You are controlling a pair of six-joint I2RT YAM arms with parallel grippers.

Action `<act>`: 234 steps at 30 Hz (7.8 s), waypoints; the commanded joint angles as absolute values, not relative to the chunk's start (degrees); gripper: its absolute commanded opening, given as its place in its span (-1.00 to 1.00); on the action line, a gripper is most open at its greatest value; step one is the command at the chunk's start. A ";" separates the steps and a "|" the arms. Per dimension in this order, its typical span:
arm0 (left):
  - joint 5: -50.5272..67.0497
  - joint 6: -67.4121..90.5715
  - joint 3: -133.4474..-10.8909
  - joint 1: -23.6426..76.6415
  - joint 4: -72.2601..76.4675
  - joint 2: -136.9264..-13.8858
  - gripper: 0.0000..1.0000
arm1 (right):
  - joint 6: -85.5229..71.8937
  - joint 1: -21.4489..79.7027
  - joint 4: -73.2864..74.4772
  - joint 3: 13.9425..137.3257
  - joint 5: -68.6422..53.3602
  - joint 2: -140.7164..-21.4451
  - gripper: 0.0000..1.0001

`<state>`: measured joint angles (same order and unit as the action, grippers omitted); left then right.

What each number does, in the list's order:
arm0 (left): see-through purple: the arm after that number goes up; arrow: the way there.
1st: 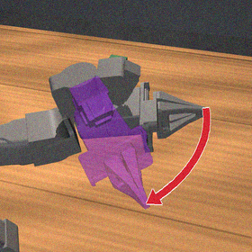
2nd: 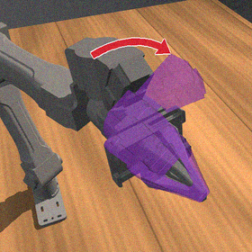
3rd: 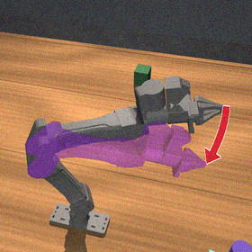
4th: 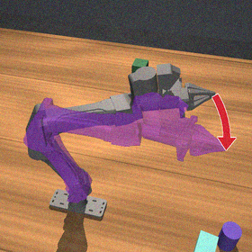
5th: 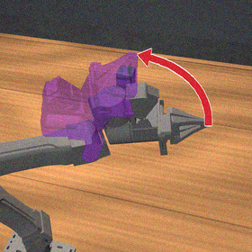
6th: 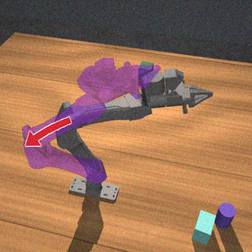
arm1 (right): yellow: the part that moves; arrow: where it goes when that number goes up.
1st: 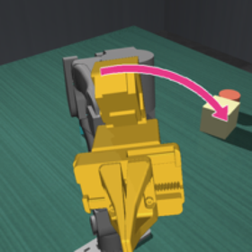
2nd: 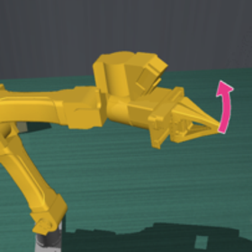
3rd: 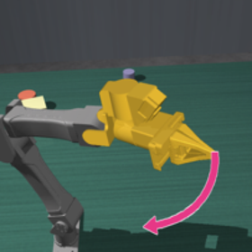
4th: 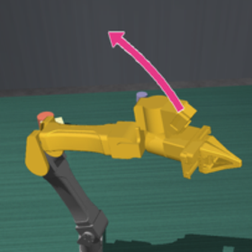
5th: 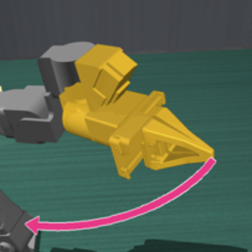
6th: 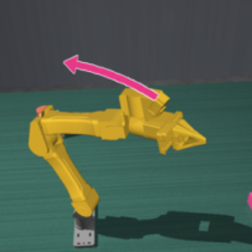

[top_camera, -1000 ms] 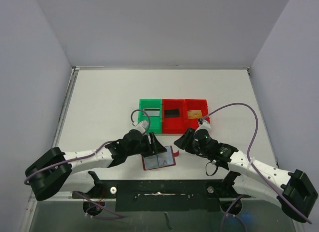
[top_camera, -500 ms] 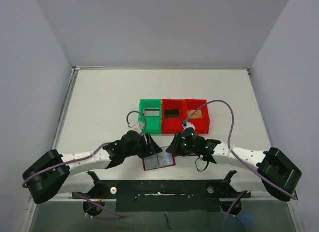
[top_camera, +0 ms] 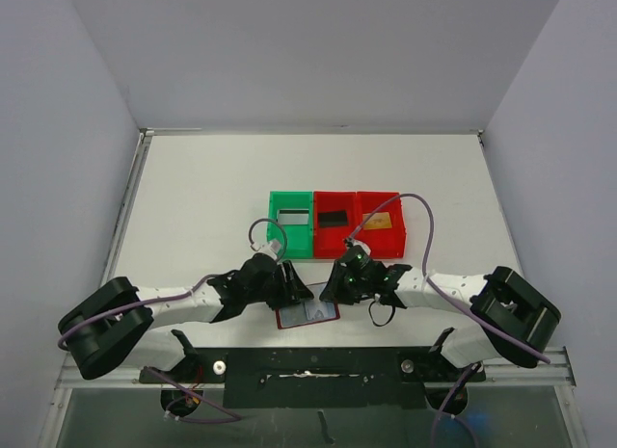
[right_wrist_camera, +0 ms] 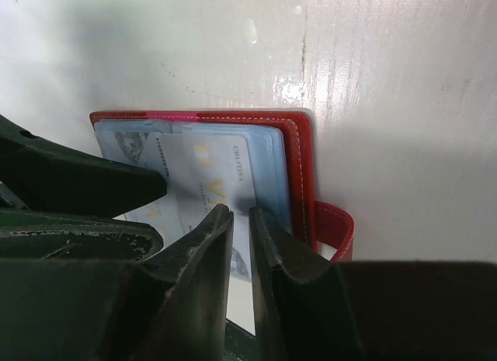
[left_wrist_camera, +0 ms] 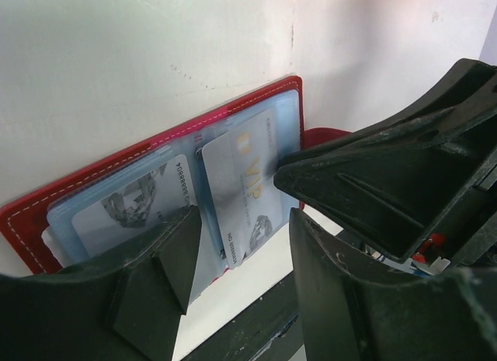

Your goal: Take the credit cards out of the card holder

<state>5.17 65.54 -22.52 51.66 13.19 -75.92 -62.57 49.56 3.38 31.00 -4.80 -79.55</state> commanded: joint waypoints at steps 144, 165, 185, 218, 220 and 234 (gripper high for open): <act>17.62 59.36 -18.25 39.05 15.07 -45.80 -1.00 | -59.49 38.83 -28.67 18.39 -19.03 -57.98 0.57; 29.35 65.62 -13.51 34.12 34.43 -49.31 -1.00 | -62.53 36.19 -45.34 22.92 -37.82 -70.00 0.03; 33.19 67.41 -12.66 33.29 39.68 -50.29 -1.00 | -69.51 35.97 -61.11 22.95 -45.61 -76.86 -0.80; 9.52 51.10 -26.14 31.11 -7.38 -43.27 0.39 | -49.12 35.95 -27.57 27.91 -27.94 -63.62 -1.00; 6.13 48.95 -28.66 30.19 -13.60 -43.16 0.39 | -45.54 35.99 -22.27 29.43 -23.76 -61.34 -1.00; -0.56 33.17 -42.33 6.77 -30.45 -46.09 0.43 | -2.09 49.62 -8.70 44.13 3.81 -64.40 -1.00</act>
